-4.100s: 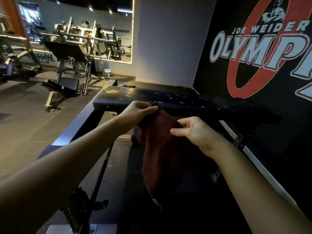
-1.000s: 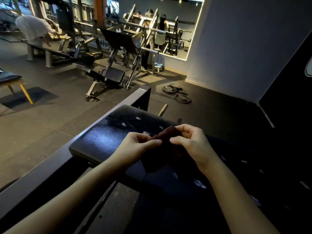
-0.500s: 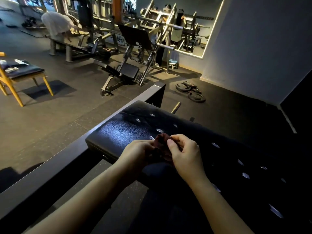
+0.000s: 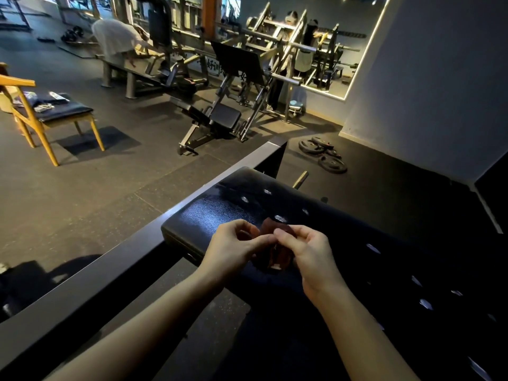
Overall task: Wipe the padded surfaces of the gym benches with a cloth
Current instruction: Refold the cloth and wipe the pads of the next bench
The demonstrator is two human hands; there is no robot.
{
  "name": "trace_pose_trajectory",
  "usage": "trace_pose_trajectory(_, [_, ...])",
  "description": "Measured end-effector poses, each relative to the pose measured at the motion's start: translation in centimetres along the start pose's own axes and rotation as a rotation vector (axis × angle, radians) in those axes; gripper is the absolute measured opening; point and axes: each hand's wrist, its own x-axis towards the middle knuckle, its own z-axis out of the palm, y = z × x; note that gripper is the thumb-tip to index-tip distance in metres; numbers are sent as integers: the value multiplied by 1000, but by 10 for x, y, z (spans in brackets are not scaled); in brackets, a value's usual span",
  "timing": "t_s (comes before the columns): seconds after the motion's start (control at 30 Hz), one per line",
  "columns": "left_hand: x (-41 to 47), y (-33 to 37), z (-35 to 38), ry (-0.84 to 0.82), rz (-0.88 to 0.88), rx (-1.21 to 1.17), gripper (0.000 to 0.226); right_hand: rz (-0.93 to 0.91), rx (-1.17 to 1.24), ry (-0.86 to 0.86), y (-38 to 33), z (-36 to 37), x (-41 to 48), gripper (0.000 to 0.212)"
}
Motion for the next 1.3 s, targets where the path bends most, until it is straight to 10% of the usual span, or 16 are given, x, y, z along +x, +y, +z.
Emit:
trace_pose_trajectory(0.1, [10,-11,-9,-28,47,44,36,106,65,40,1,-2,14,20])
trace_pose_trajectory(0.23, [18,-28,-2,97,96,150,39,169,152,51,5,13,29,26])
trace_pose_trajectory(0.43, [43,-37,5,173,102,274,36,-197,-521,42,12,16,63,23])
trace_pose_trajectory(0.67, [93,-59,-46,164,495,1300,80,-352,-1403,105,-5,-56,147,18])
trace_pose_trajectory(0.87, [124,-63,-79,-18,348,1473,104,-290,-1378,173,27,-15,154,17])
trace_pose_trajectory(1.03, [126,-76,-82,23,406,1421,92,-449,-1342,-101,30,47,106,21])
trace_pose_trajectory(1.3, [128,-78,-80,44,480,1355,72,-55,-1426,506,25,-67,108,17])
